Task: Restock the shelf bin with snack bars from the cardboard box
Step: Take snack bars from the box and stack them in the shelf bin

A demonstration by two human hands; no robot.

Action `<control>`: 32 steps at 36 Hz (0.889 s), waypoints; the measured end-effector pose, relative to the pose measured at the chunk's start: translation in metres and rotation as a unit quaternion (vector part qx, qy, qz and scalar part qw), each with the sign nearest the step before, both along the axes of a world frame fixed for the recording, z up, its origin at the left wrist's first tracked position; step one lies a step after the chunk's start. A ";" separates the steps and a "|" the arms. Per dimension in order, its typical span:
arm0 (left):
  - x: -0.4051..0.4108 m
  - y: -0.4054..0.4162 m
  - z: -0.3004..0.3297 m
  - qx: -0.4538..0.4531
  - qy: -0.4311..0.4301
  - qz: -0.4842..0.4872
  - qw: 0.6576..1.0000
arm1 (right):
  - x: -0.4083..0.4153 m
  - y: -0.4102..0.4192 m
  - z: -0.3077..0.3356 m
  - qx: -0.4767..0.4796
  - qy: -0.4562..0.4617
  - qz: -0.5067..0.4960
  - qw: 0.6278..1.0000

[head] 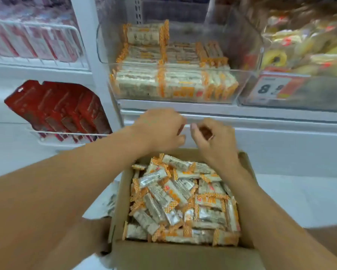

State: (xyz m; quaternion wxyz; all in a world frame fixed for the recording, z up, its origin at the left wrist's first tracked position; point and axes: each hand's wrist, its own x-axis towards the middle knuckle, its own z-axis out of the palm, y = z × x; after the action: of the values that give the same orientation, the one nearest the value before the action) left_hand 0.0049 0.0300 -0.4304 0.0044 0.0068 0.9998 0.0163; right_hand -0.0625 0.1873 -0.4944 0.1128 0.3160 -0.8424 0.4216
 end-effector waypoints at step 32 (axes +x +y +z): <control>0.087 0.081 -0.219 0.626 -0.078 0.553 0.544 | 0.073 0.024 -0.169 0.285 -0.385 -0.035 0.877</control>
State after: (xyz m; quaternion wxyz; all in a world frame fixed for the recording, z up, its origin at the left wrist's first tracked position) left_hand 0.0915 0.1107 -0.6491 0.0675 -0.5479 0.5371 0.6377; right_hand 0.0110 0.2113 -0.6633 -0.3011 0.1175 -0.9133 0.2480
